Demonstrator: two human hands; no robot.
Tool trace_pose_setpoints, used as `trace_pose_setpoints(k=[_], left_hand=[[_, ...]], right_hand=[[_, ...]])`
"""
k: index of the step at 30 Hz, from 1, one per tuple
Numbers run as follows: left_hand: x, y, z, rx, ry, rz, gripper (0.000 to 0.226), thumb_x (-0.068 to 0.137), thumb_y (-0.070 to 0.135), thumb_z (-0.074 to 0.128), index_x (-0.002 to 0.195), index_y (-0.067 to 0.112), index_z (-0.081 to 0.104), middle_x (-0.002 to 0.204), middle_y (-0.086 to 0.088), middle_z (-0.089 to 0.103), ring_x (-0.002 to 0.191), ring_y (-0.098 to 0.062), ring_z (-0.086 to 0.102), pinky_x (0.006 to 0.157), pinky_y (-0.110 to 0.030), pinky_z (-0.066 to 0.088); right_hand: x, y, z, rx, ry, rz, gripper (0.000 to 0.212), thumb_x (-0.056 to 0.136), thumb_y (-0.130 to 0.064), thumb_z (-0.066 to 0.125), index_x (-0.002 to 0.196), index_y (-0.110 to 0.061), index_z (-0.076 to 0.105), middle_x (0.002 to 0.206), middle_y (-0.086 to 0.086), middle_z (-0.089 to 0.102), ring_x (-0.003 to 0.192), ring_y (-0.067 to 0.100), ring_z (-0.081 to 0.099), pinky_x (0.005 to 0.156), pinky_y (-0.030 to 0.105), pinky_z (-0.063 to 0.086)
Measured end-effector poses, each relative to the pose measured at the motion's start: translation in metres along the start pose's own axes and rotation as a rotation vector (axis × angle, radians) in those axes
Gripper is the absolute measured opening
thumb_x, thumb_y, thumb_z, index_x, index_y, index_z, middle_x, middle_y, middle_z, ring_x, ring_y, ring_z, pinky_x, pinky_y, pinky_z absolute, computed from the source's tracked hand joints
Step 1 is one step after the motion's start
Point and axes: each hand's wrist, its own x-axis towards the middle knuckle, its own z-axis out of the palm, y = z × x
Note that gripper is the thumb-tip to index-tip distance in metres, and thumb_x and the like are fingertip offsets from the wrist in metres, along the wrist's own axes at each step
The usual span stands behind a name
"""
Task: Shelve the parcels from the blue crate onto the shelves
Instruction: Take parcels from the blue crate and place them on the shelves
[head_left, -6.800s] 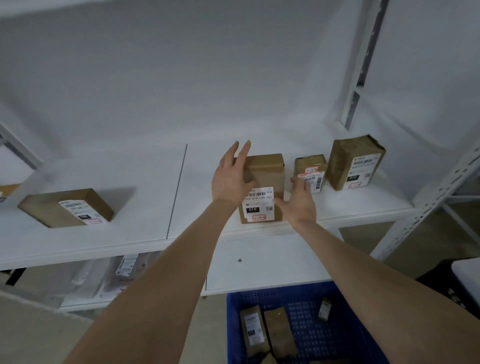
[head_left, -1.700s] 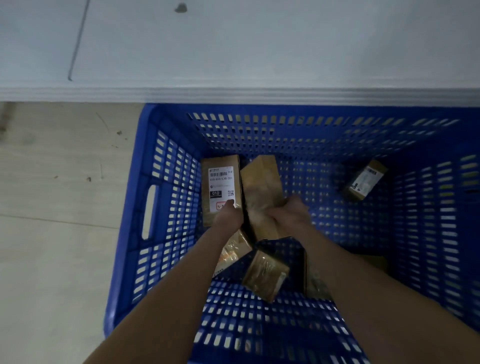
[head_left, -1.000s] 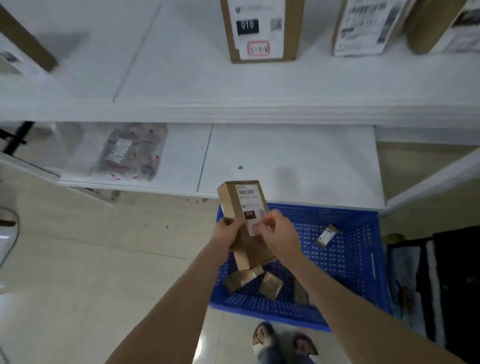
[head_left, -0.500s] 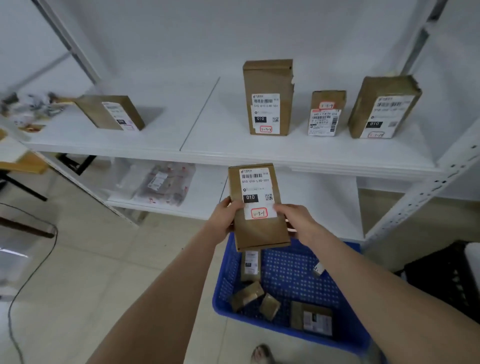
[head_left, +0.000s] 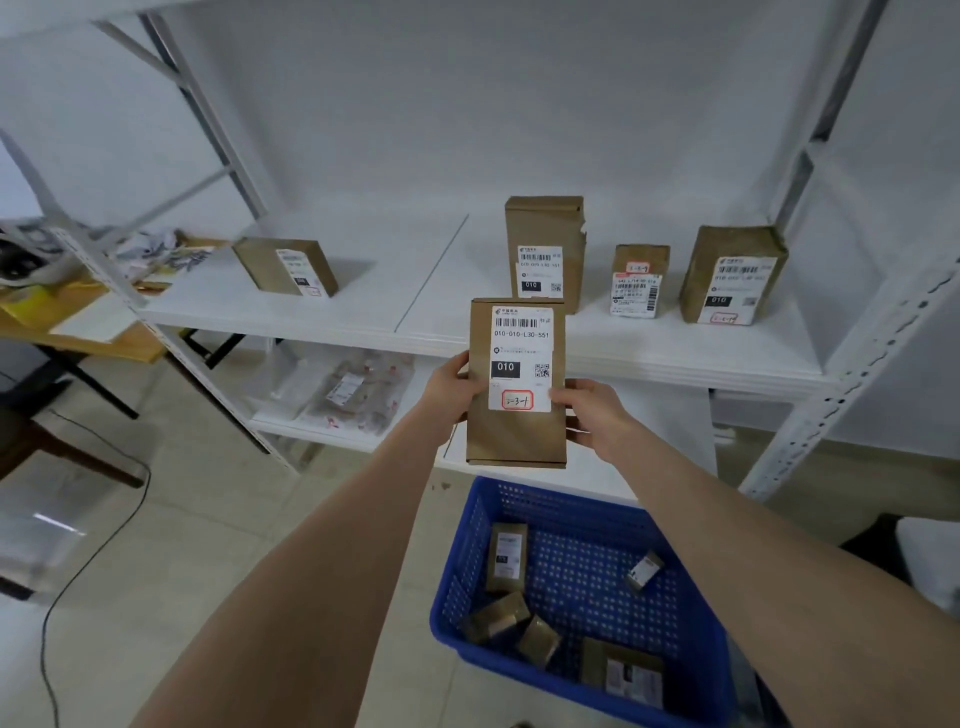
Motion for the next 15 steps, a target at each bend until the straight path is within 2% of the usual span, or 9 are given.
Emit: trace_pose_setpoints(k=[4,6,10,15], left_hand=[[-0.009,0.013,0.001,0.002,-0.020,0.021,0.048,0.098,0.005,0.043,0.141,0.024,0.041,0.113,-0.005,0.064,0.097,-0.020,0.059,0.077,-0.034,0.049],[-0.010,0.016,0.000,0.007,-0.025,0.031,0.048,0.098,0.005,0.043,0.142,0.024,0.040,0.109,-0.003,0.063,0.097,-0.020,0.059,0.080,-0.036,0.049],[-0.008,0.020,-0.006,0.031,-0.041,0.033,0.048,0.099,0.008,0.043,0.143,0.026,0.039,0.111,-0.004,0.065,0.106,-0.022,0.060,0.090,-0.040,0.050],[0.003,0.022,-0.022,0.039,-0.055,0.022,0.048,0.100,0.009,0.041,0.145,0.026,0.036,0.114,-0.003,0.064,0.109,-0.022,0.058,0.091,-0.041,0.049]], right_hand=[[-0.007,-0.009,-0.006,0.006,-0.003,-0.026,0.027,0.091,-0.007,0.059,0.119,-0.008,0.058,0.104,0.008,0.069,0.085,0.021,0.065,0.077,0.032,0.054],[-0.009,-0.014,-0.006,0.005,0.002,-0.040,0.026,0.092,-0.008,0.058,0.118,-0.009,0.058,0.101,0.006,0.068,0.085,0.020,0.065,0.077,0.032,0.054],[-0.011,-0.021,-0.001,-0.004,0.013,-0.053,0.021,0.093,-0.008,0.057,0.114,-0.010,0.059,0.097,0.005,0.067,0.083,0.020,0.064,0.072,0.030,0.054],[-0.005,-0.026,0.015,-0.025,0.030,-0.053,0.020,0.093,-0.009,0.056,0.112,-0.010,0.060,0.096,0.005,0.068,0.083,0.021,0.064,0.074,0.033,0.054]])
